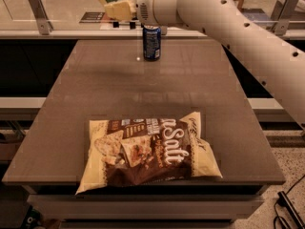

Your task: Pick sponge

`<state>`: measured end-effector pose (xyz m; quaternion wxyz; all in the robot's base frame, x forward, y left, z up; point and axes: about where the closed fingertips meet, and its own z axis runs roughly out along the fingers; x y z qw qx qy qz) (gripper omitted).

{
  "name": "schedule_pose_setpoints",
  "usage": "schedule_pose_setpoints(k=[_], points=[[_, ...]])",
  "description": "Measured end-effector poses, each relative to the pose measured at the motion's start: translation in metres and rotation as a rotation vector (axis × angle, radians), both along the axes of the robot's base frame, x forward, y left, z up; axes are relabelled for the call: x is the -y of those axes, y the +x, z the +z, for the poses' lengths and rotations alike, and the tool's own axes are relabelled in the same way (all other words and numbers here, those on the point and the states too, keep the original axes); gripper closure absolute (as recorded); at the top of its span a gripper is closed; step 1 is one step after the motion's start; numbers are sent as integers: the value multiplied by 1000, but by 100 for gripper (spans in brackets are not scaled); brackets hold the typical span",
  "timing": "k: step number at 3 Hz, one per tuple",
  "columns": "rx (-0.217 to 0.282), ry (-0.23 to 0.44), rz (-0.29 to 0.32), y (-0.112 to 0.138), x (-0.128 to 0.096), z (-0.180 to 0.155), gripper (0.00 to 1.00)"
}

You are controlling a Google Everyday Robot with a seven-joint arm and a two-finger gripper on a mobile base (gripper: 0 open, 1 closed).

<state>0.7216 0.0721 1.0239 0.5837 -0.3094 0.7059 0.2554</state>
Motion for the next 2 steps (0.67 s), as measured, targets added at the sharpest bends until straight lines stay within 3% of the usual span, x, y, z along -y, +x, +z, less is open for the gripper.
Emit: schedule_pose_setpoints(k=[1,2], points=[[34,-5,-37,-7,3,24,100],[34,-5,-36,-7,3,24,100]])
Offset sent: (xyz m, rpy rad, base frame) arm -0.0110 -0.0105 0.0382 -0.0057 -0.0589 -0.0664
